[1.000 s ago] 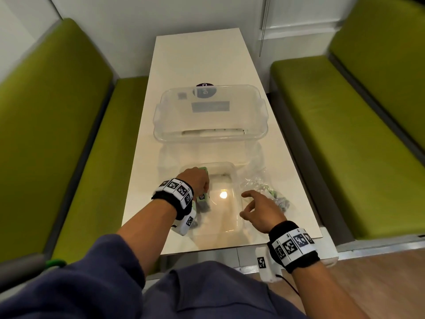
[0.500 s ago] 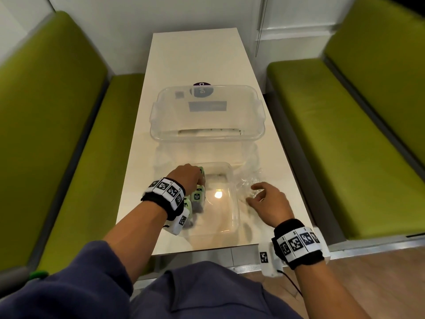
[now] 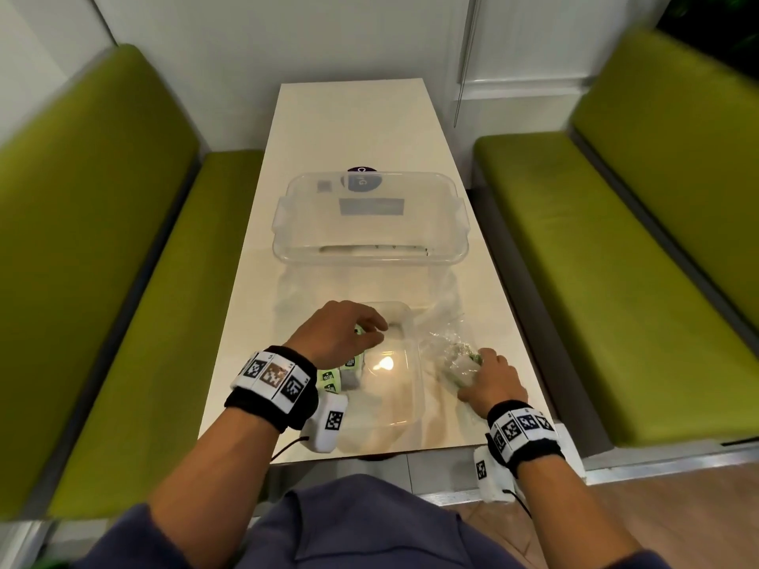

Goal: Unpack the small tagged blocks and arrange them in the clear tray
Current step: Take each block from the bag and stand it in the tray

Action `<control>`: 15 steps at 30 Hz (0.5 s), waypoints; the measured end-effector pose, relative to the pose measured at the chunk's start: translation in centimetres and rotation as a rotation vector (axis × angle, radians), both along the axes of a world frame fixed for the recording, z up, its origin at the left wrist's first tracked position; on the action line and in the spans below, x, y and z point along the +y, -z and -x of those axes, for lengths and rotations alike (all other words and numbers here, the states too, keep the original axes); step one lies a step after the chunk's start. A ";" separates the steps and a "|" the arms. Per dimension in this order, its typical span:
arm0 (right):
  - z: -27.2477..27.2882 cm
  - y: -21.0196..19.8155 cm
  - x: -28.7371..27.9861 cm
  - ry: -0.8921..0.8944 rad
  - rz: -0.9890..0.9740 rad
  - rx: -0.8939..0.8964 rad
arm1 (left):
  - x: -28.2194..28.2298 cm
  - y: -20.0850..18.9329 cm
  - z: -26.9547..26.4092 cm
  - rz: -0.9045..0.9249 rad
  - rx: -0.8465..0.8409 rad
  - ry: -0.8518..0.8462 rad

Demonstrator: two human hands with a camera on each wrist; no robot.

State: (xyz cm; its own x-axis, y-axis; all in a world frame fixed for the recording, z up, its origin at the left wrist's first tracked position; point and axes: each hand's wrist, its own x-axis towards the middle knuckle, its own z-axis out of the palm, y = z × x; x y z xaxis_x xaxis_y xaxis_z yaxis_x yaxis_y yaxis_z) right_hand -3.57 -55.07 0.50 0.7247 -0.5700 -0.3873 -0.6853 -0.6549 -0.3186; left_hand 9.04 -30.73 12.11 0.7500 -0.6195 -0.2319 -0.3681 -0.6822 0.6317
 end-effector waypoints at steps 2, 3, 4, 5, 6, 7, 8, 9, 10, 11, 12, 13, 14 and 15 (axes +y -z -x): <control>0.6 0.1 -0.2 0.023 -0.048 -0.105 | -0.5 -0.2 0.8 0.053 0.026 -0.006; 1.0 0.0 -0.3 0.035 -0.080 -0.169 | -0.8 -0.3 1.3 0.073 0.044 -0.005; 1.4 -0.2 -0.3 0.049 -0.109 -0.238 | -1.1 -0.4 1.9 0.089 0.059 0.000; 1.8 -0.4 -0.3 0.062 -0.130 -0.315 | -1.5 -0.6 2.4 0.100 0.065 0.014; 2.2 -0.7 -0.3 0.072 -0.144 -0.388 | -1.9 -0.8 3.0 0.110 0.066 0.032; 2.5 -1.1 -0.2 0.077 -0.155 -0.464 | -2.3 -1.0 3.5 0.126 0.059 0.052; 2.8 -1.6 -0.1 0.076 -0.160 -0.535 | -2.6 -1.3 3.9 0.151 0.045 0.071; 3.1 -2.1 0.1 0.066 -0.164 -0.602 | -2.8 -1.6 4.2 0.178 0.023 0.090; 3.4 -2.7 0.2 0.054 -0.169 -0.654 | -3.0 -1.9 4.4 0.204 -0.004 0.112; 3.5 -3.5 0.5 0.038 -0.179 -0.696 | -3.0 -2.2 4.3 0.227 -0.028 0.130; 3.7 -4.3 0.8 0.022 -0.195 -0.732 | -2.9 -2.5 4.2 0.245 -0.040 0.140; 3.7 -5.2 1.3 0.000 -0.215 -0.766 | -2.8 -2.8 4.1 0.258 -0.046 0.144; 3.7 -5.9 1.7 -0.025 -0.240 -0.797 | -2.5 -3.2 3.9 0.270 -0.049 0.145; 3.6 -6.6 2.2 -0.055 -0.264 -0.830 | -2.3 -3.6 3.9 0.288 -0.054 0.145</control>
State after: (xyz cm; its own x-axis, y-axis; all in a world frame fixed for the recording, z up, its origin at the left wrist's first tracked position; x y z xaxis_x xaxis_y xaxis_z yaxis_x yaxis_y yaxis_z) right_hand -7.21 -52.86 7.06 0.8548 -0.4924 0.1636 -0.1342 -0.5145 -0.8469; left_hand 5.19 -33.05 15.68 0.6553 -0.7553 0.0060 -0.4865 -0.4161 0.7682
